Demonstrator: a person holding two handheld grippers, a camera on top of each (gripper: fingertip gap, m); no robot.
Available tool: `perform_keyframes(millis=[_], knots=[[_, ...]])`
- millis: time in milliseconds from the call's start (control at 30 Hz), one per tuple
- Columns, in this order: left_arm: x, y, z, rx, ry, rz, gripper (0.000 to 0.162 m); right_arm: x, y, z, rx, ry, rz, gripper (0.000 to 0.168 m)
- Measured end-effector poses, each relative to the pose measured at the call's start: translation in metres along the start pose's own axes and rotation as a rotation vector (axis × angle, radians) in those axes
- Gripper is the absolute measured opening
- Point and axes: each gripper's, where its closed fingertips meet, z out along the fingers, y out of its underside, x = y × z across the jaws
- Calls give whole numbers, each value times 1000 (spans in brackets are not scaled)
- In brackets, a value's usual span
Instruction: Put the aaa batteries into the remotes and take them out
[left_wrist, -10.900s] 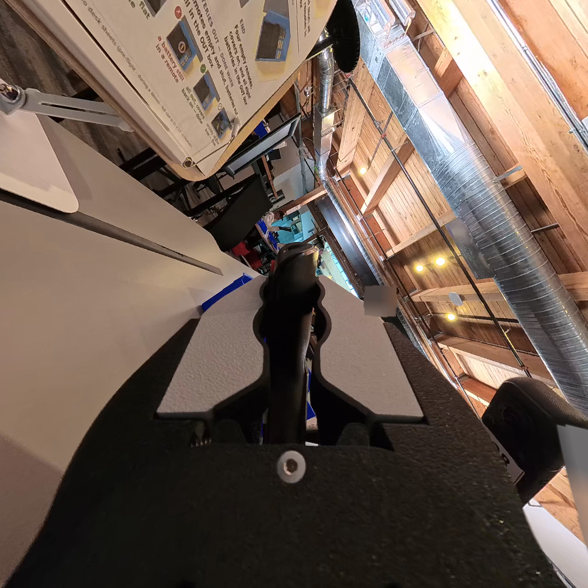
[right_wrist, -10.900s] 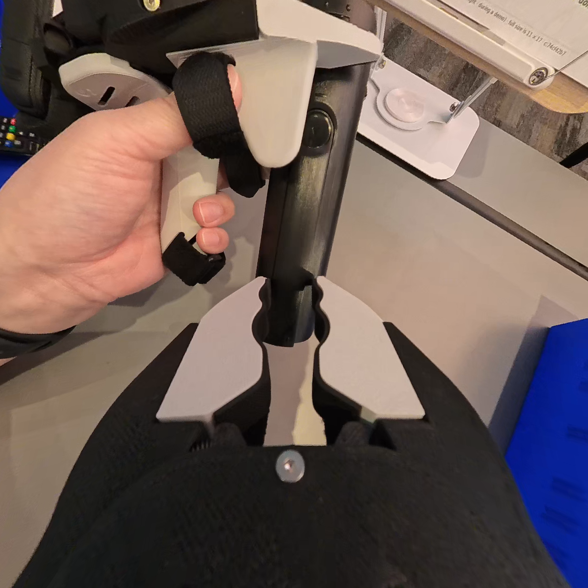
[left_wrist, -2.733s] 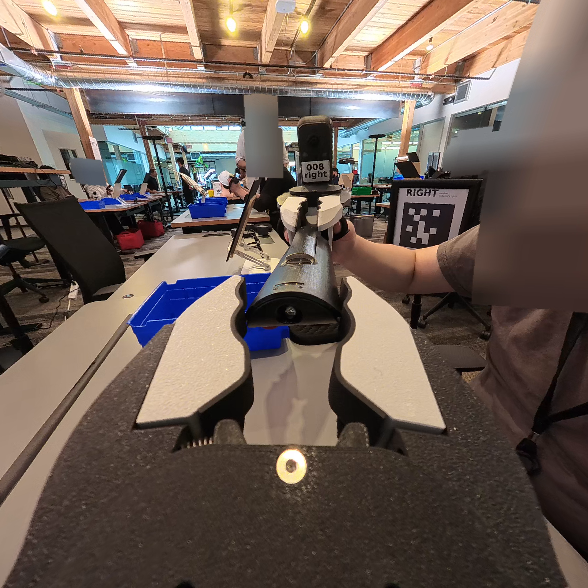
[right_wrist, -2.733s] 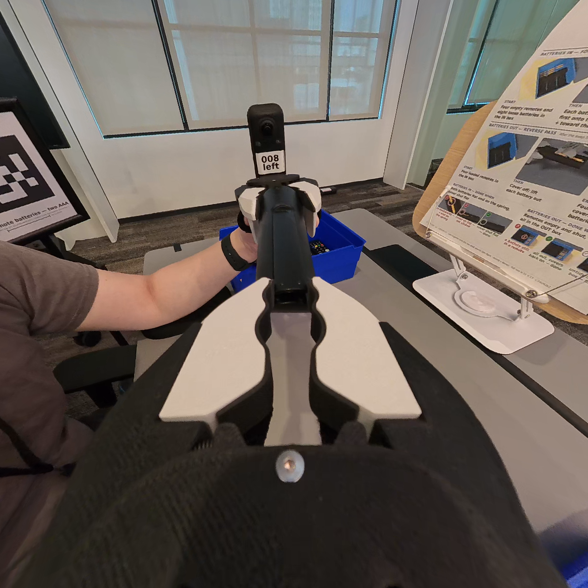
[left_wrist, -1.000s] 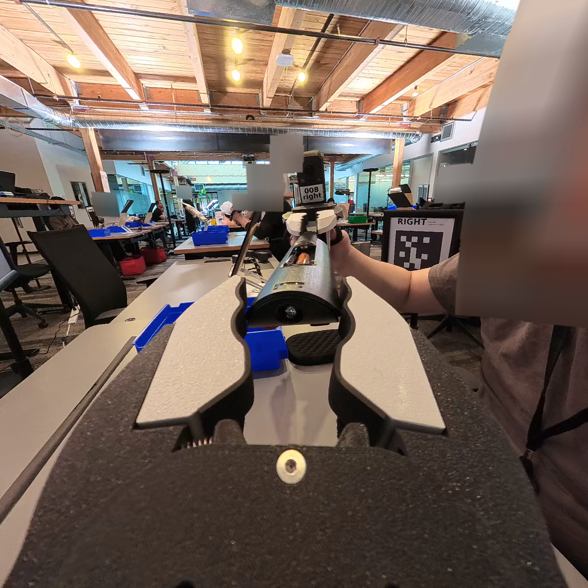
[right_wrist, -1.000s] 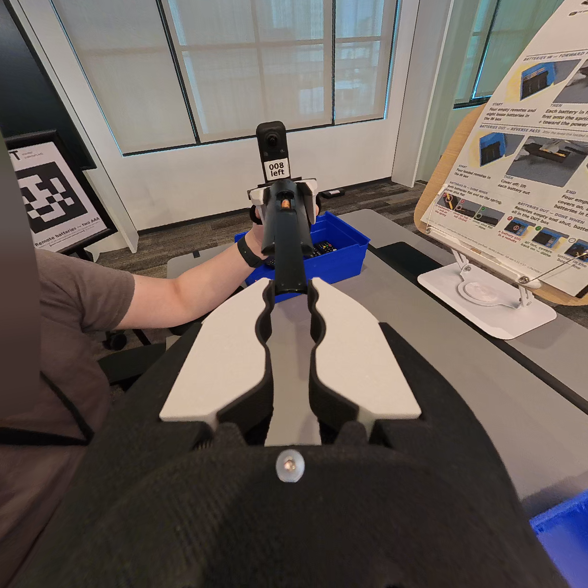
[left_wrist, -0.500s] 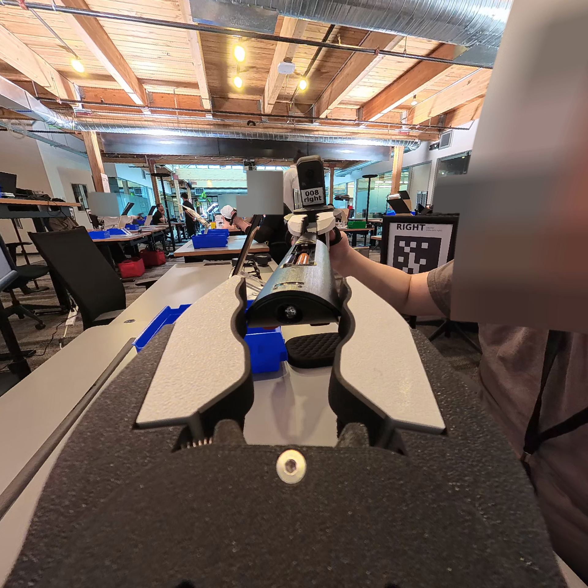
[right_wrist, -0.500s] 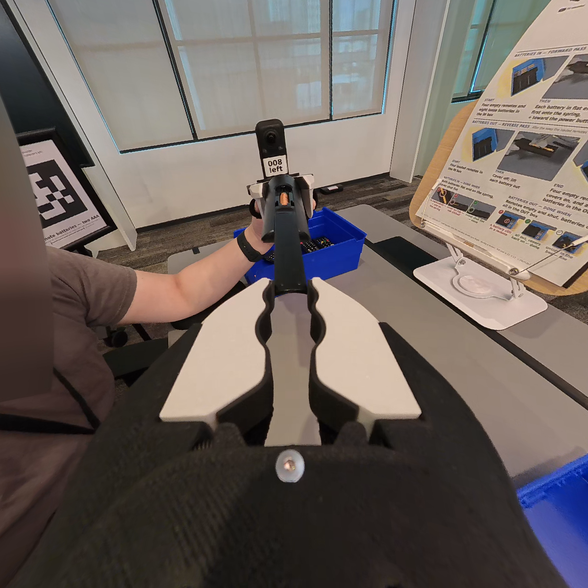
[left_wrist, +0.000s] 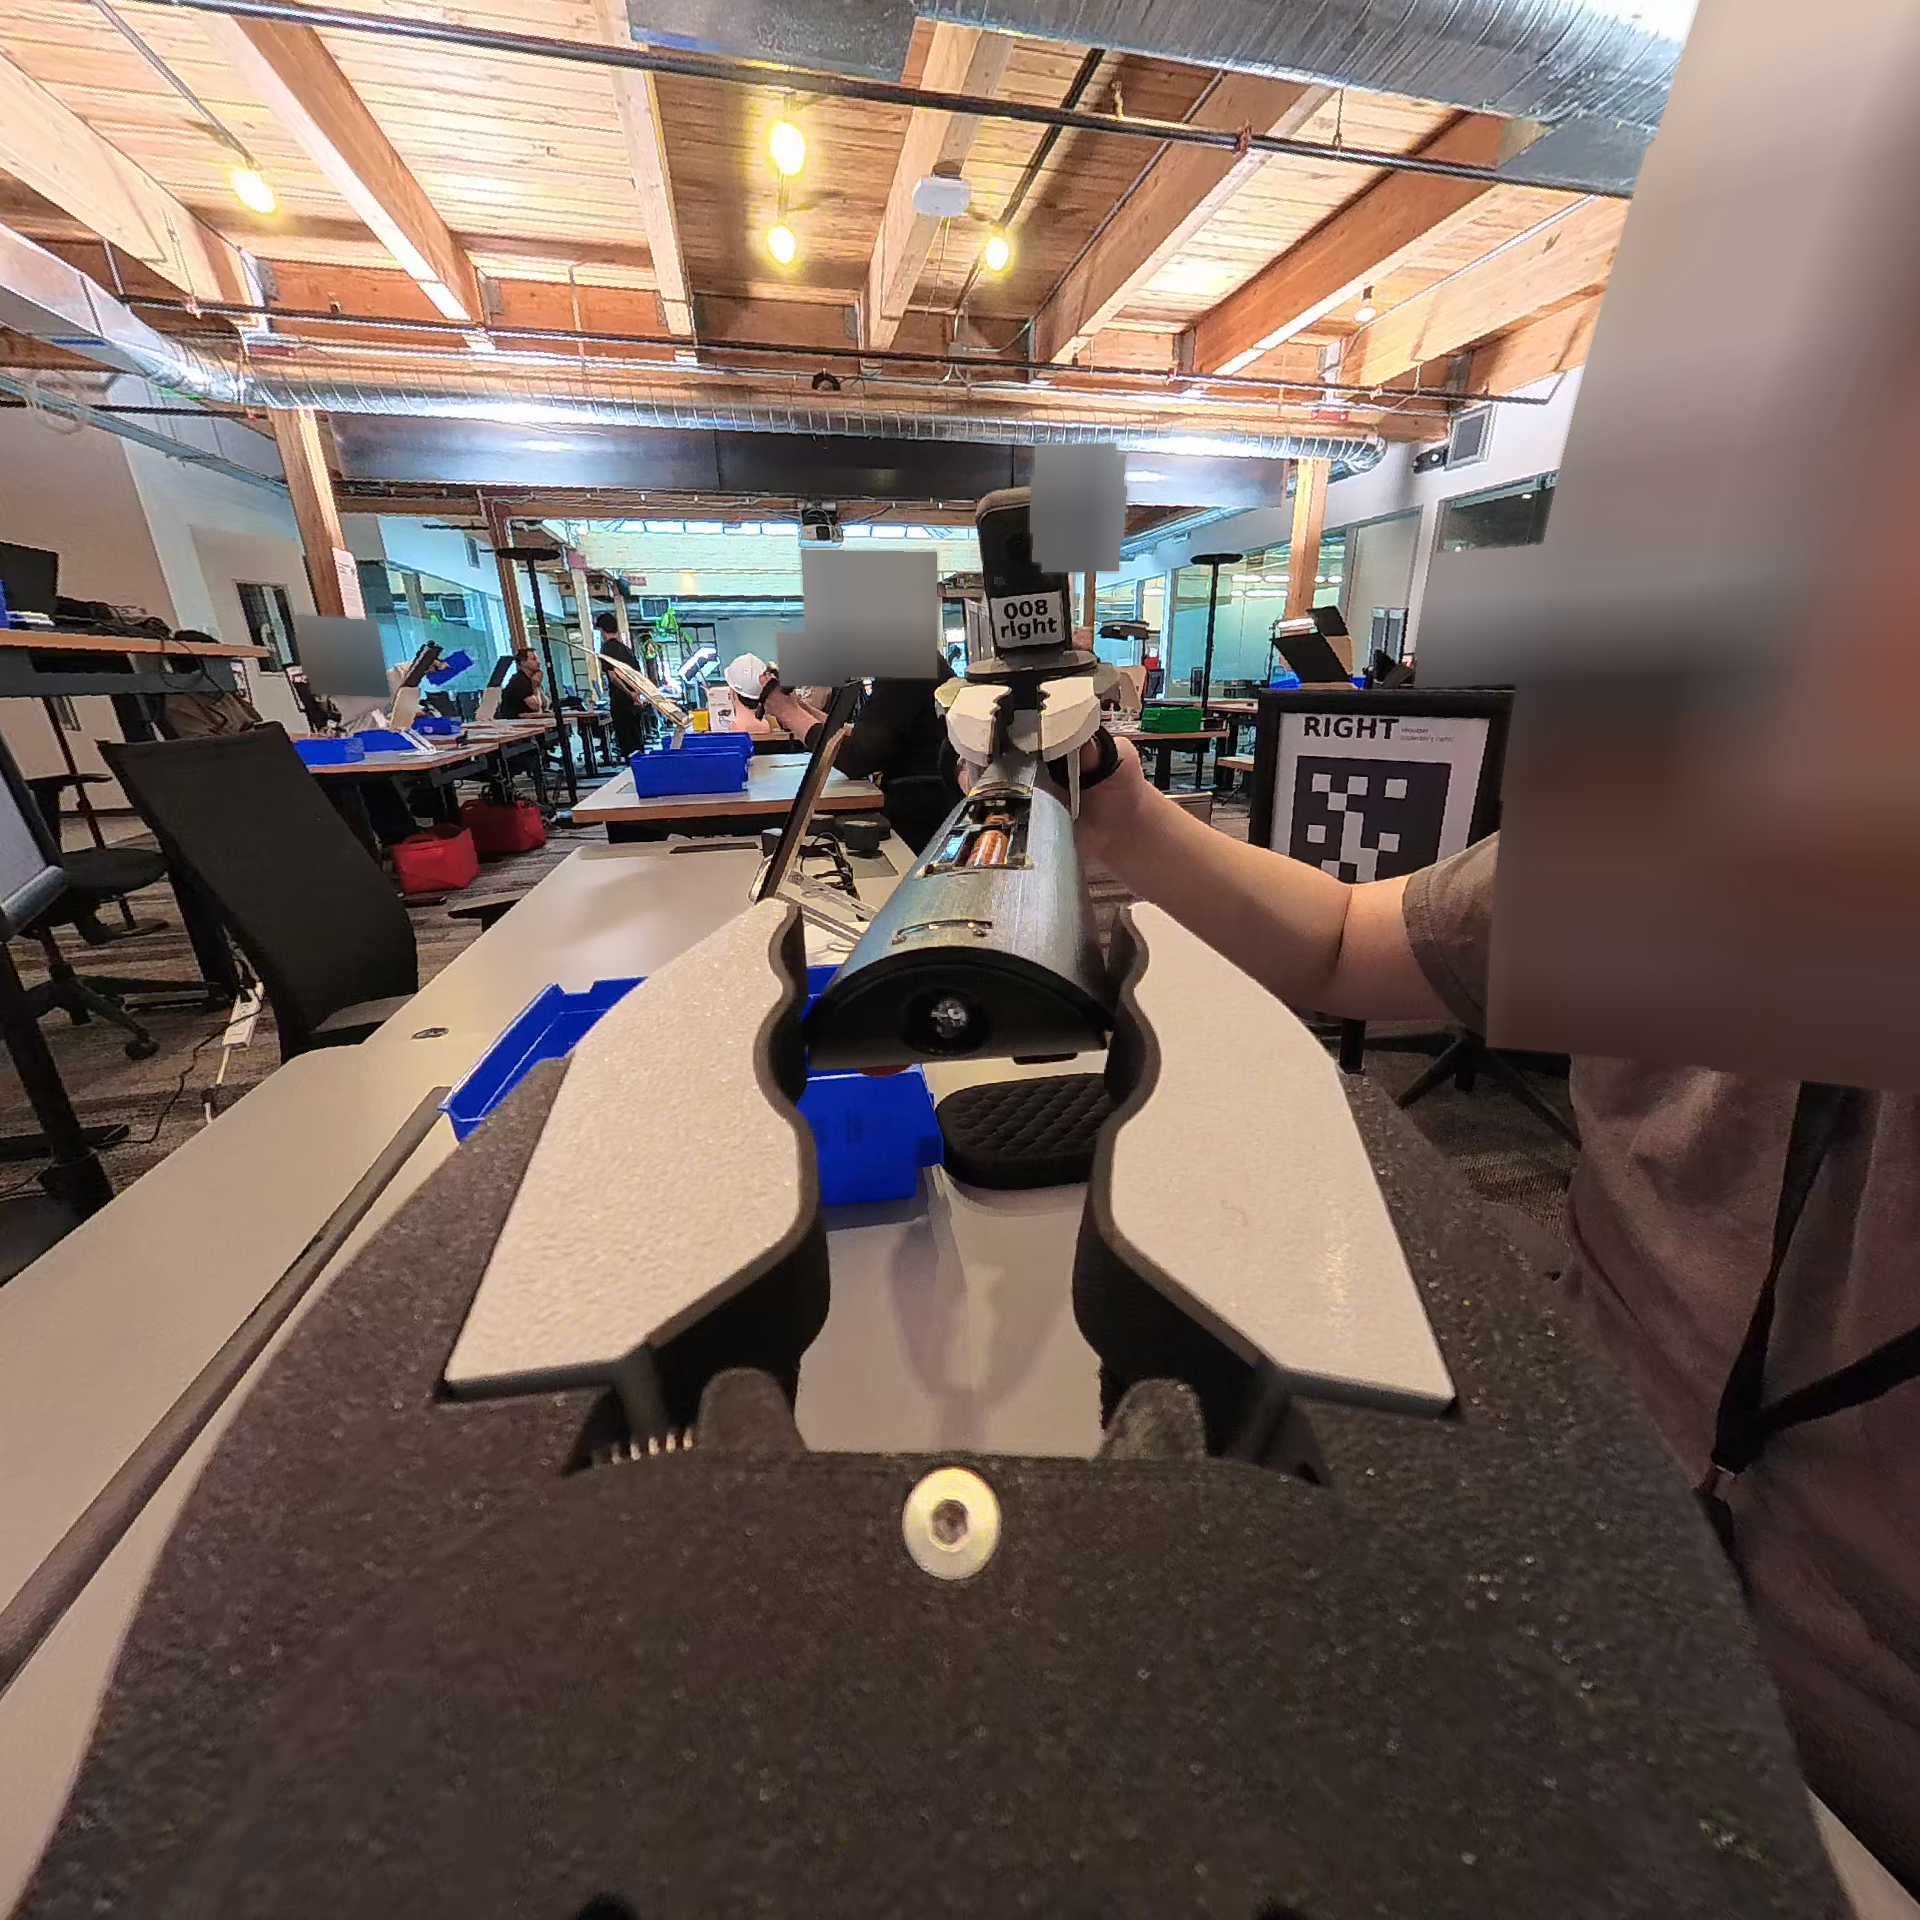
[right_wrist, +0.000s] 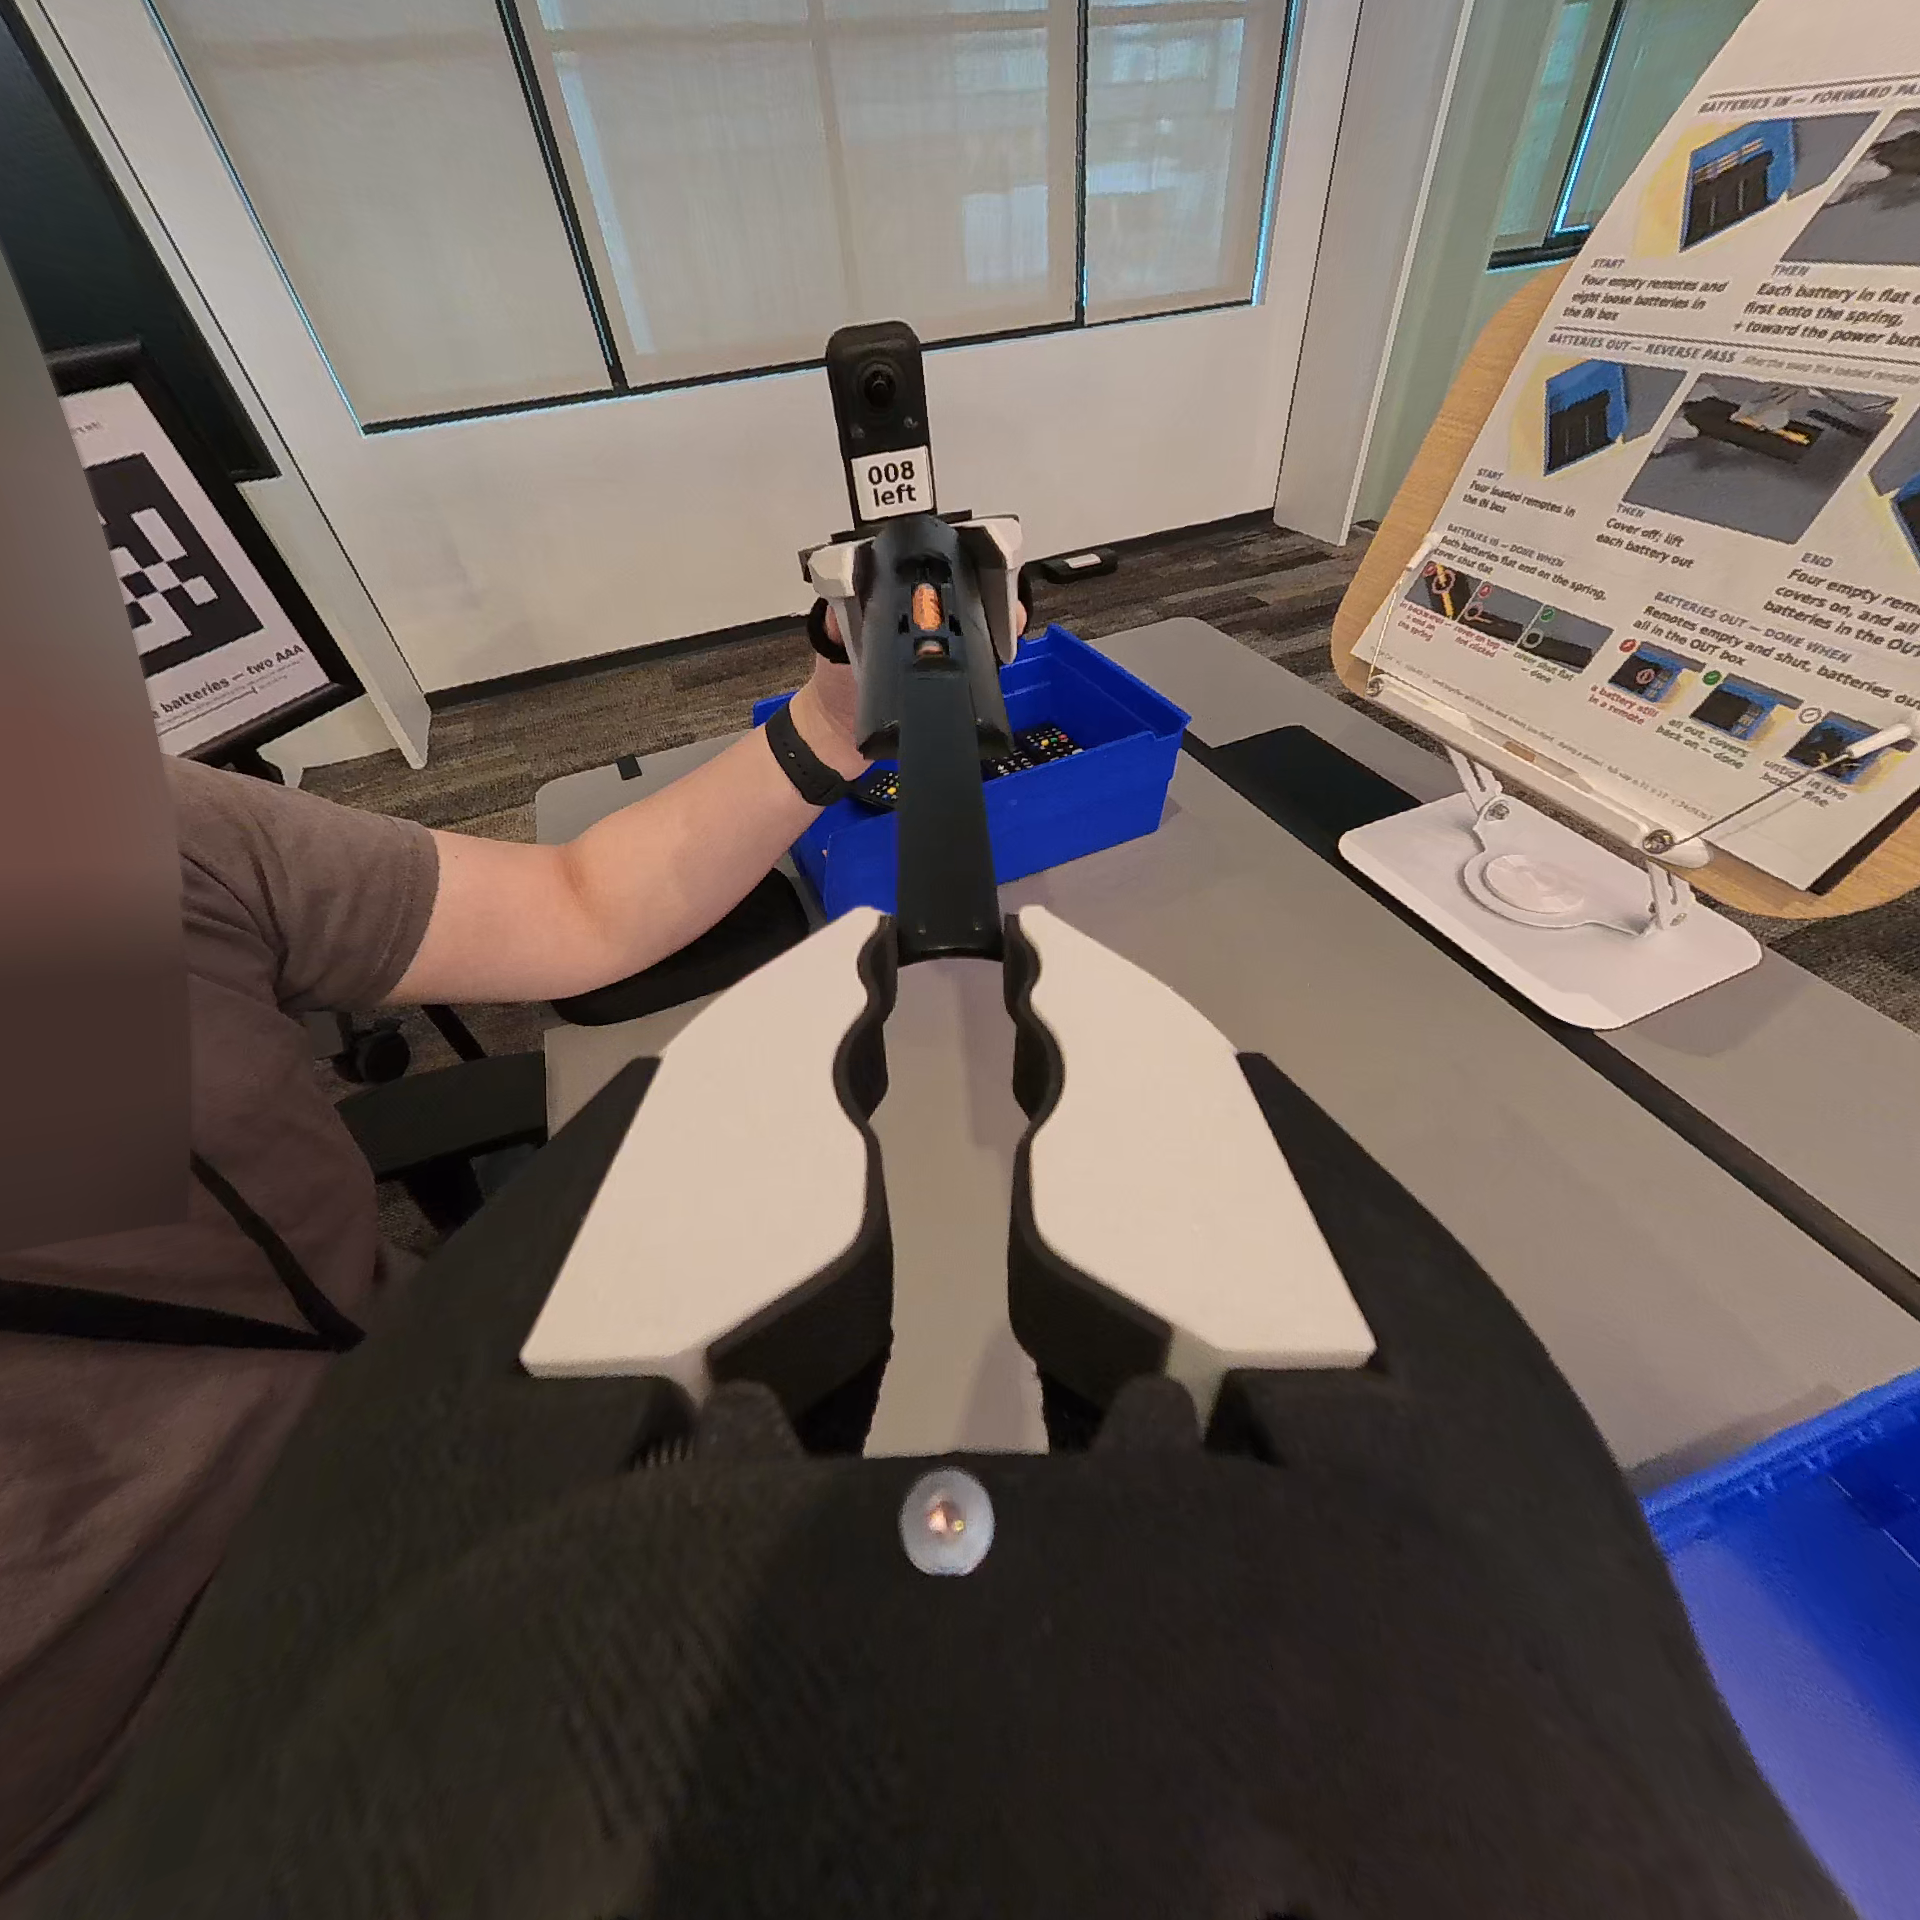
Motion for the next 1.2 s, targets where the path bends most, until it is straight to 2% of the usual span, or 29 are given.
perform_keyframes(millis=[233,1200], knots=[[-2,2,2,1,0,-10,56,3,-2,-5,-3,3,12,21],[-1,6,8,-3,14,-29,55,1,3,14,-109,13,25,20]])
